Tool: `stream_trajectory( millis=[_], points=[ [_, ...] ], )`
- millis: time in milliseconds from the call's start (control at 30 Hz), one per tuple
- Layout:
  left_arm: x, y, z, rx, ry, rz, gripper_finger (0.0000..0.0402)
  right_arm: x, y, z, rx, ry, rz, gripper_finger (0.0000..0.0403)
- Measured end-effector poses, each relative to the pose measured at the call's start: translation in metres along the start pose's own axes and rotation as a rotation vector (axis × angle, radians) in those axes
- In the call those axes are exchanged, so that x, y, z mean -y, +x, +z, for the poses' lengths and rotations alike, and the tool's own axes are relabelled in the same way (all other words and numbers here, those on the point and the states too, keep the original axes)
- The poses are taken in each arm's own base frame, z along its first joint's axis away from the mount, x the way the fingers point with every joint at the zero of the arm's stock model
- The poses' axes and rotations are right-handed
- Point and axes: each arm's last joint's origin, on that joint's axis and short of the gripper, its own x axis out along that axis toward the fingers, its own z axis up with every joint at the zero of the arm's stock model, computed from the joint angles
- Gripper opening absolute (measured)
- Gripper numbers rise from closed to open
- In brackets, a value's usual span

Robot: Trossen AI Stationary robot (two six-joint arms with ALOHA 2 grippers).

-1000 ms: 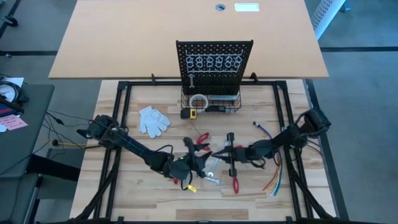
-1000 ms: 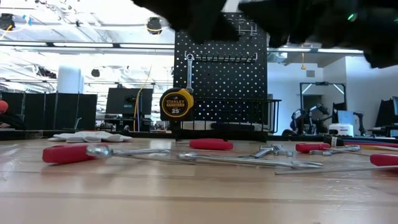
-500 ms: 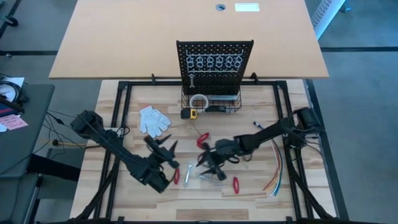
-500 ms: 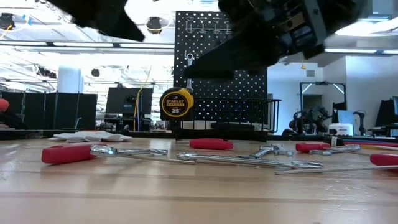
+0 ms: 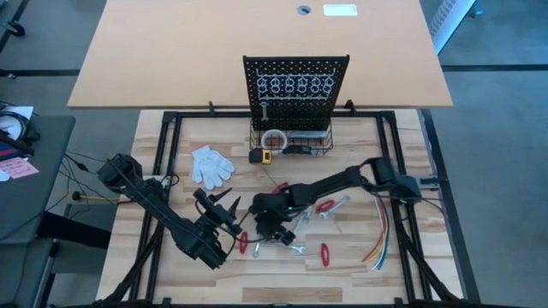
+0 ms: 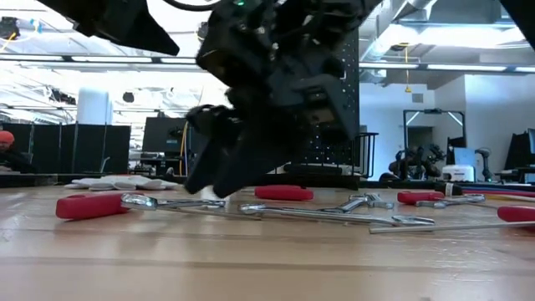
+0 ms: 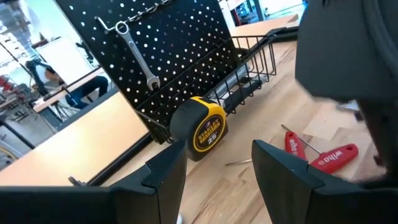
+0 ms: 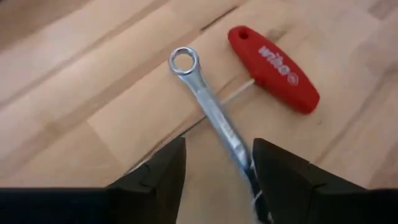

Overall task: Hang tools onto peg board
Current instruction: Hang the silver wrench on the peg board

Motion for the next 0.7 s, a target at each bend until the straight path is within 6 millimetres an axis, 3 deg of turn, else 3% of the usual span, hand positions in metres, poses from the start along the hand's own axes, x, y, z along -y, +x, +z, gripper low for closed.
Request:
stream_trajectory(
  millis=[267,533,700],
  points=[
    [0.000,0.000,0.000,0.000,-0.001,-0.001,0.0178,0.005,0.018,-0.012,-0.046,0.025,0.032,0.0159],
    [0.000,0.000,0.000,0.004,0.003,0.000,0.0178,0.005,0.016,-0.018,-0.107,0.140,0.020,0.0025],
    [0.000,-0.002,-0.001,0.002,0.008,-0.007,0.0178,0.001,0.015,-0.025,-0.102,0.210,-0.022,0.0025]
  ],
)
